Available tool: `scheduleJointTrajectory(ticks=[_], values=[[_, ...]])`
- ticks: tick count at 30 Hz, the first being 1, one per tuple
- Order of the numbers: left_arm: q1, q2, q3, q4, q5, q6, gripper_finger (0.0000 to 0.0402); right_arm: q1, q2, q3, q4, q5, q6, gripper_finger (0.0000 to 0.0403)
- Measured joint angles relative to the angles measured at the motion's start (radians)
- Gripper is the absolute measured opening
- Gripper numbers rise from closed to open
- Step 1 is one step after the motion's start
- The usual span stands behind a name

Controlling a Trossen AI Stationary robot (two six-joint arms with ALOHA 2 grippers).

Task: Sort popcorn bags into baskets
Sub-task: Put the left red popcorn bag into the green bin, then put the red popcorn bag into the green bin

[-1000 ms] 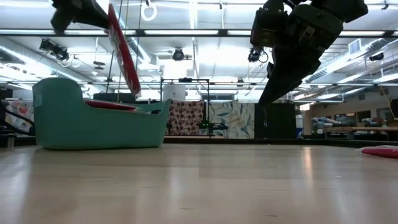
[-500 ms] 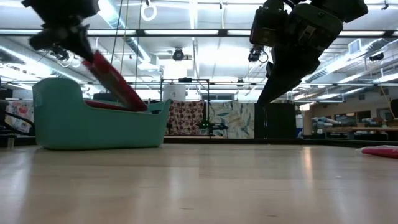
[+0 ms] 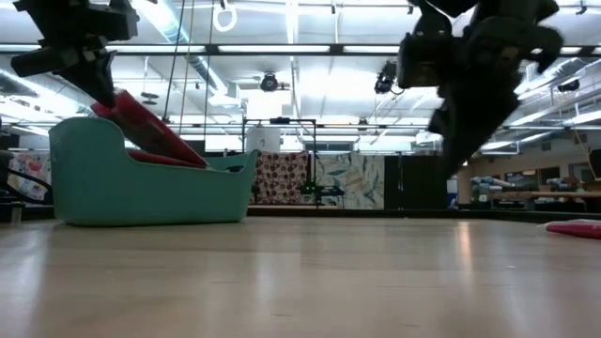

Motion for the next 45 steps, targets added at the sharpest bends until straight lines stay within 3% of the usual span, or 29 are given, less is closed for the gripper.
scheduleJointTrajectory(ticks=[9, 12, 15, 19, 23, 27, 32, 35, 39, 45], values=[[0.000, 0.001, 0.000, -0.009, -0.019, -0.021, 0.0148, 0.005, -0.005, 0.115, -0.560, -0.011, 0.185, 0.0080], [0.000, 0.001, 0.002, -0.036, -0.081, -0.070, 0.0159, -0.003, -0.006, 0.083, -0.708, -0.036, 0.244, 0.0079], [0.000, 0.001, 0.023, -0.089, -0.169, -0.153, 0.0157, -0.019, -0.006, 0.010, -0.751, -0.118, 0.298, 0.0076], [0.000, 0.000, 0.032, -0.126, -0.228, -0.261, 0.0146, -0.024, -0.005, -0.085, -0.724, -0.184, 0.335, 0.0068], [-0.005, 0.001, 0.032, -0.015, -0.179, -0.263, 0.0142, -0.026, -0.004, -0.161, -0.683, -0.221, 0.381, 0.0059], [-0.034, 0.001, 0.032, 0.196, 0.036, -0.107, 0.0142, -0.025, -0.004, -0.221, -0.588, -0.264, 0.386, 0.0052], [-0.102, 0.001, -0.019, 0.599, 0.443, 0.082, 0.0142, -0.025, -0.007, -0.231, -0.485, -0.290, 0.375, 0.0050], [-0.165, 0.009, -0.078, 0.804, 0.564, 0.092, 0.0142, -0.024, -0.007, -0.186, -0.422, -0.233, 0.340, 0.0050], [-0.256, 0.037, -0.142, 0.897, 0.573, 0.129, 0.0142, -0.030, -0.002, -0.129, -0.255, -0.147, 0.226, 0.0050], [-0.311, 0.104, -0.199, 0.962, 0.471, 0.136, 0.0142, -0.039, -0.001, -0.058, 0.248, -0.083, -0.099, 0.0050]])
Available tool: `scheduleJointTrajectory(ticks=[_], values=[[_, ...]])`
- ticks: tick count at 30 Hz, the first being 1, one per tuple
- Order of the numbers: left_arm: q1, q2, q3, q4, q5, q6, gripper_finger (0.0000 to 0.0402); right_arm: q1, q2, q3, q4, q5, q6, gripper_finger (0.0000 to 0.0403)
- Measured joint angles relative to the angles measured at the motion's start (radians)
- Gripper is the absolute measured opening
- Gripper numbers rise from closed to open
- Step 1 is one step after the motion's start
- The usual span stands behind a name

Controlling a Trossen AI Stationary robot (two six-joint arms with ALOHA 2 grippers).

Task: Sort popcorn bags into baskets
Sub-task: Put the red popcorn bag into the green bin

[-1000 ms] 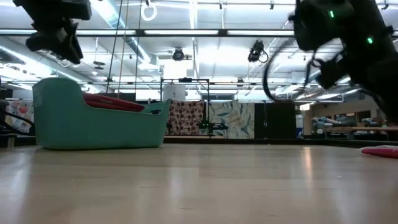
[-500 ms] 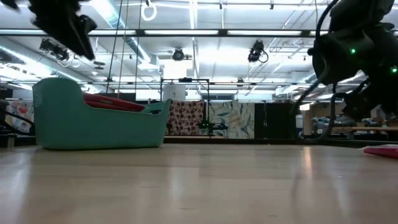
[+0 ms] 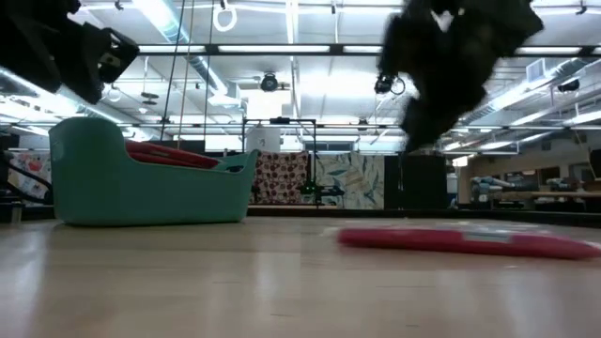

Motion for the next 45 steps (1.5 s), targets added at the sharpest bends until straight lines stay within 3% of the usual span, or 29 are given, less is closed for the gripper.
scheduleJointTrajectory(ticks=[3, 11, 23, 36, 45], values=[[-0.006, 0.051, -0.005, 0.027, -0.002, 0.000, 0.0142, 0.000, 0.000, 0.061, 0.054, 0.000, -0.075, 0.0050], [-0.030, 0.154, -0.005, 0.106, -0.002, 0.001, 0.0142, 0.032, 0.001, 0.108, -0.092, -0.037, -0.088, 0.0050], [-0.051, 0.223, -0.005, 0.181, -0.009, -0.037, 0.0142, 0.137, 0.004, -0.006, -0.246, -0.117, 0.160, 0.0050], [-0.081, 0.291, -0.005, 0.237, -0.072, -0.087, 0.0142, 0.159, 0.009, -0.102, -0.030, -0.024, 0.187, 0.0048], [-0.059, 0.328, 0.004, 0.243, -0.099, -0.087, 0.0142, 0.079, 0.214, -0.008, 0.074, 0.019, 0.055, 0.0048]])
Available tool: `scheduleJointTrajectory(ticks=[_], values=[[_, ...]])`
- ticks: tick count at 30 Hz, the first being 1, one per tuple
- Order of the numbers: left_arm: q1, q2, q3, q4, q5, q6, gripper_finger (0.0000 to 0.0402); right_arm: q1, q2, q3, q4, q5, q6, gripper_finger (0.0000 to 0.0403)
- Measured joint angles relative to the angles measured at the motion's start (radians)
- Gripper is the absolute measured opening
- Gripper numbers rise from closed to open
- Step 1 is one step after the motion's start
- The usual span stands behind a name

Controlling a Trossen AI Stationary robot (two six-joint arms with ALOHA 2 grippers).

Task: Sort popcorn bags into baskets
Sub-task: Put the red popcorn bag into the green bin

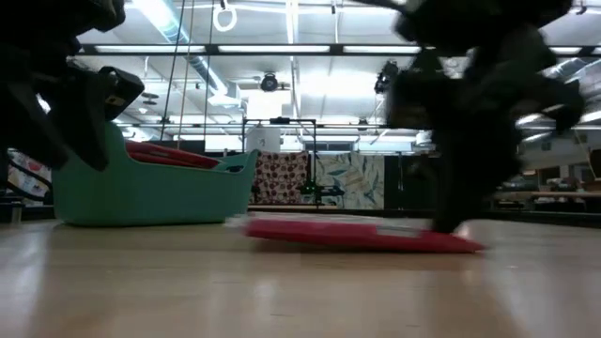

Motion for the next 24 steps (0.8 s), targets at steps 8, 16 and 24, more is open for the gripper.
scheduleJointTrajectory(ticks=[8, 16, 24], values=[[0.009, 0.002, 0.046, -0.047, -0.015, 0.014, 0.0142, -0.080, 0.136, 0.191, 0.131, 0.112, -0.222, 0.0048], [-0.005, 0.003, 0.046, -0.066, -0.017, 0.007, 0.0142, -0.092, 0.113, 0.258, 0.072, 0.110, -0.292, 0.0048], [-0.004, 0.003, 0.046, -0.059, -0.121, -0.065, 0.0150, -0.092, 0.112, 0.259, 0.001, 0.110, -0.275, 0.0048]])
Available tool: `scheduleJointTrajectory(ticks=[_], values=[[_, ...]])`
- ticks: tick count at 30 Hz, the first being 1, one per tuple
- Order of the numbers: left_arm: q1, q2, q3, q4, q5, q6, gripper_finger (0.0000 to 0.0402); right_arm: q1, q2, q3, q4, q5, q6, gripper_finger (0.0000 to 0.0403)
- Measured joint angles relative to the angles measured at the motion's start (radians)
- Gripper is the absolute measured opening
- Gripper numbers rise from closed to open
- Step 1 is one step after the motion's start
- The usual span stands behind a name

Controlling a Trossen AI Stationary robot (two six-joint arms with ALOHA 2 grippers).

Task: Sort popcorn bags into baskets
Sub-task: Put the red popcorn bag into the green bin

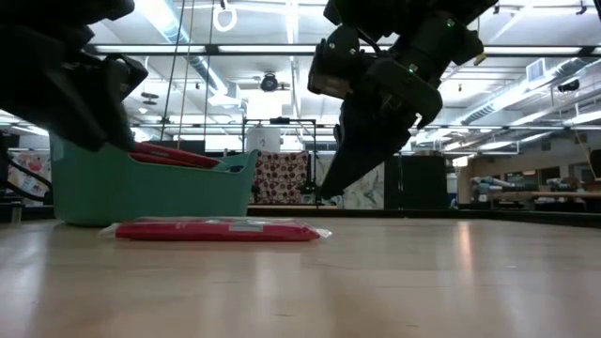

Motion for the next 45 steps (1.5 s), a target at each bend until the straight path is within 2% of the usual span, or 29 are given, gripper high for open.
scheduleJointTrajectory(ticks=[5, 11, 15, 19, 24, 29, 33, 39, 45], values=[[0.002, 0.000, 0.000, 0.012, -0.075, -0.032, 0.0190, 0.004, 0.000, 0.000, -0.034, 0.000, 0.015, 0.0048], [0.014, 0.000, 0.000, 0.018, -0.082, -0.026, 0.0252, 0.009, 0.000, 0.000, -0.064, 0.000, 0.021, 0.0048], [0.012, 0.000, 0.000, 0.020, -0.082, -0.009, 0.0272, 0.010, 0.000, 0.000, -0.080, 0.000, 0.021, 0.0048], [-0.002, 0.000, 0.000, 0.058, -0.091, 0.036, 0.0274, 0.010, 0.000, 0.000, -0.087, 0.010, 0.022, 0.0048], [-0.039, 0.000, 0.000, 0.088, -0.162, 0.117, 0.0274, 0.010, 0.000, 0.000, -0.089, 0.023, 0.036, 0.0048], [-0.057, 0.005, 0.001, 0.100, -0.191, 0.125, 0.0274, 0.010, 0.000, 0.000, -0.095, 0.023, 0.037, 0.0048], [-0.067, 0.075, 0.059, 0.057, -0.191, 0.134, 0.0261, 0.007, 0.000, 0.000, -0.110, 0.024, 0.037, 0.0048], [-0.062, 0.244, 0.203, -0.033, -0.189, 0.178, 0.0238, 0.000, 0.000, 0.000, -0.132, 0.026, 0.040, 0.0048], [-0.024, 0.321, 0.228, -0.064, -0.193, 0.162, 0.0234, 0.005, -0.001, 0.000, -0.171, 0.026, 0.049, 0.0048]])
